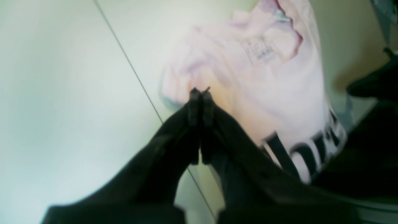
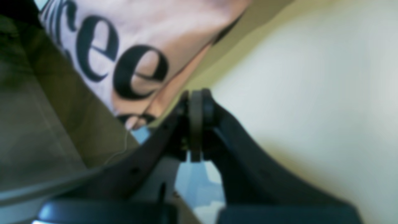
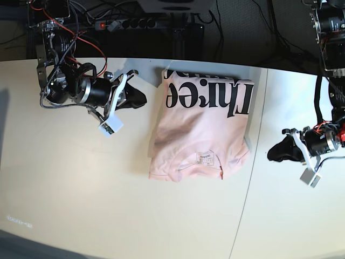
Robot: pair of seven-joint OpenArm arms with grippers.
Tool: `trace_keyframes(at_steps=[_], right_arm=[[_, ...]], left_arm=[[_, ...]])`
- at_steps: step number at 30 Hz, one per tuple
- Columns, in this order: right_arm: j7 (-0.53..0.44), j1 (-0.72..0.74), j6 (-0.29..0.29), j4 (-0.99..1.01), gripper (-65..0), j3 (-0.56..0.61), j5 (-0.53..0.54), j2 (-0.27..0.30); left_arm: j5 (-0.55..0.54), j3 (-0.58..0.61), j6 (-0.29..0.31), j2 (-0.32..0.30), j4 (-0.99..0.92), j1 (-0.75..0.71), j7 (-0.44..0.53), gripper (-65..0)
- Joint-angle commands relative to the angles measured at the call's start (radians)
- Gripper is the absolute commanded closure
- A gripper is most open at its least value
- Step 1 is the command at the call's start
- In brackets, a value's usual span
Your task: Fold the T-shirt properly
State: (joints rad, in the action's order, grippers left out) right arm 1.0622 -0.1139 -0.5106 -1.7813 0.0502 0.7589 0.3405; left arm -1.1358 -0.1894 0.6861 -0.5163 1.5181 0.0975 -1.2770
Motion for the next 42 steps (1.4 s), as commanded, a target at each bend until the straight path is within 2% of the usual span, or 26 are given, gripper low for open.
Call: trace_keyframes(at_steps=[1,9,15,17,20,23,28,32,35,37,39,42], right_arm=[[-0.010,-0.029,-0.046,-0.040,0.0,-0.027,0.023,0.006],[-0.014,-0.347,-0.046,-0.217,0.0,-0.306,0.036,0.006],[-0.016,-0.607,-0.046,-0.271,0.0,-0.481,0.042,0.003],[-0.019,-0.687,-0.046,-0.269,0.0,-0.525,0.042,-0.016],[-0.041,-0.788,-0.046,-0.234,0.0,-0.566,0.025,-0.062],[-0.071,-0.835,-0.044,-0.141,0.0,-0.570,-0.018,-0.083],[-0.082,-0.812,-0.035,0.140,0.0,-0.570,-0.019,-0.083],[-0.082,-0.719,-0.032,0.411,0.0,-0.570,-0.027,-0.083],[-0.087,-0.616,-0.031,0.599,0.0,-0.570,-0.090,-0.083],[-0.123,-0.548,-0.027,0.710,0.0,-0.570,-0.126,-0.083],[-0.150,-0.480,-0.026,0.809,0.0,-0.570,-0.140,-0.084],[-0.150,-0.383,-0.024,0.920,0.0,-0.570,-0.169,-0.100]], left_arm=[[-0.027,-0.042,0.012,-0.031,0.039,-0.029,0.006,0.0],[-0.034,-0.304,0.012,-0.041,0.319,-0.425,0.010,0.0],[0.002,-0.398,0.012,0.045,0.348,-0.695,0.041,0.0],[0.070,-0.393,0.012,0.085,0.348,-0.784,0.094,0.0],[0.253,-0.340,0.012,0.128,0.345,-0.907,0.235,0.0],[0.426,-0.236,0.012,0.136,0.308,-0.972,0.364,0.0],[0.648,-0.047,0.012,0.137,0.116,-0.933,0.504,0.0],[0.787,0.066,-0.084,0.137,-0.111,-0.802,0.593,0.0],[0.820,0.135,-0.124,0.137,-0.304,-0.668,0.652,0.0],[0.820,0.187,-0.137,0.141,-0.445,-0.569,0.683,0.0],[0.869,0.254,-0.138,0.154,-0.586,-0.468,0.706,0.0],[0.906,0.367,-0.209,0.176,-0.806,-0.335,0.755,0.0]])
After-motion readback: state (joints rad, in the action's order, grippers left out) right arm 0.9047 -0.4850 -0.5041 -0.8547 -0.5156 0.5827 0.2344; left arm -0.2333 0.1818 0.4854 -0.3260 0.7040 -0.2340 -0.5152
